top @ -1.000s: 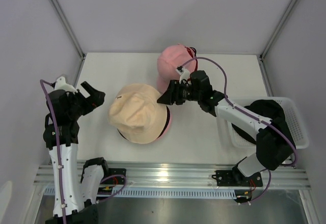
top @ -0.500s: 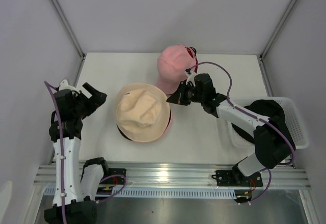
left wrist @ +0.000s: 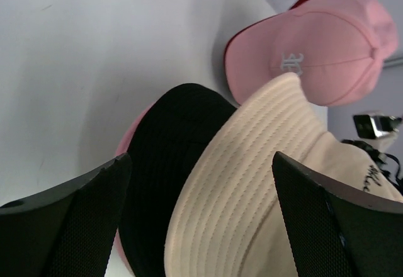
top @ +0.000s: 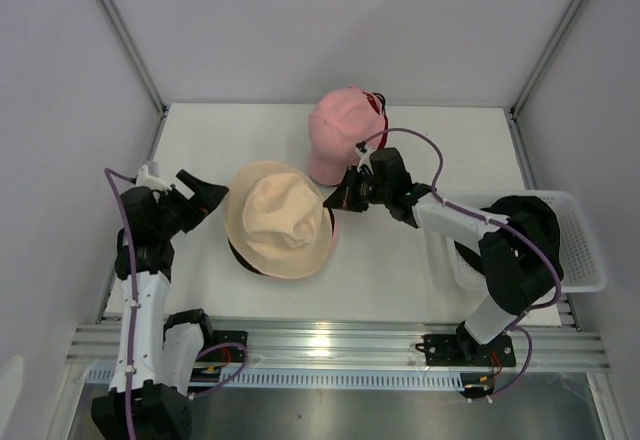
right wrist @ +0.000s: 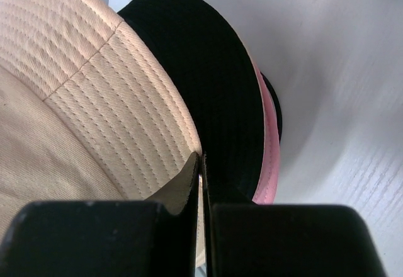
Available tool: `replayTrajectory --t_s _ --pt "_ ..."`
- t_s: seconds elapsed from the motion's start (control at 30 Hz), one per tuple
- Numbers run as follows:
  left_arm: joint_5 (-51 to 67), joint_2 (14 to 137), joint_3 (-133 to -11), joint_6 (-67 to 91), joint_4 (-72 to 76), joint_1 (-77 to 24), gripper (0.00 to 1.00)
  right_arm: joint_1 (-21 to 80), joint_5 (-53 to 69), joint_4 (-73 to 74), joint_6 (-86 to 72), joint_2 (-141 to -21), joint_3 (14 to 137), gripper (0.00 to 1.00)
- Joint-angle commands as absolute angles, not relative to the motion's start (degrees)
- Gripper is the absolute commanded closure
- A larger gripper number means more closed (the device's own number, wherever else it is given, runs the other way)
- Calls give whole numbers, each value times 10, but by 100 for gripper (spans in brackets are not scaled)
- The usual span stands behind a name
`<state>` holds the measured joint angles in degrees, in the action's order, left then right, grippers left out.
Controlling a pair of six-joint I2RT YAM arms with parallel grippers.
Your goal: Stack the hats
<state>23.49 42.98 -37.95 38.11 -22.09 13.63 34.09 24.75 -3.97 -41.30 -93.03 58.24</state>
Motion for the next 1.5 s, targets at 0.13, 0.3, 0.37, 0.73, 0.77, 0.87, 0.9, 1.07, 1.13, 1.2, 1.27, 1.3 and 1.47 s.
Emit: replayTrajectory --t_s 0.13,0.3,0.37,0.73,0.77,0.87,0.9,1.07,1.13,1.2,1.27,1.3,1.47 --pt "356 427 -340 411 -50 140 7 341 249 -2 -386 -967 644 100" --pt "360 445 -339 394 -54 140 6 339 257 16 -379 -981 664 100" --pt "362 453 -339 384 -62 140 5 339 263 20 -376 -985 673 100" --pt "403 494 -327 408 -13 140 49 339 264 19 -380 -999 674 100" --pt "403 501 -325 410 -11 140 54 340 265 18 -381 -1001 675 100" --pt "403 508 -320 415 -7 141 66 339 262 22 -379 -1003 676 100" --pt "401 509 -316 414 -8 140 73 338 261 23 -379 -1002 675 100" --pt "349 512 -320 395 -55 140 99 337 258 23 -379 -1003 675 100" --pt "340 508 -319 395 -65 140 99 337 258 26 -379 -1004 677 100" --pt "316 507 -323 395 -88 139 99 335 257 30 -379 -1003 678 100" --pt "295 508 -326 393 -106 140 99 334 256 38 -380 -1003 680 100" --pt "274 508 -327 395 -114 140 99 333 251 40 -378 -1002 680 100" --pt "224 520 -324 397 -144 139 99 331 231 82 -357 -1006 691 100"
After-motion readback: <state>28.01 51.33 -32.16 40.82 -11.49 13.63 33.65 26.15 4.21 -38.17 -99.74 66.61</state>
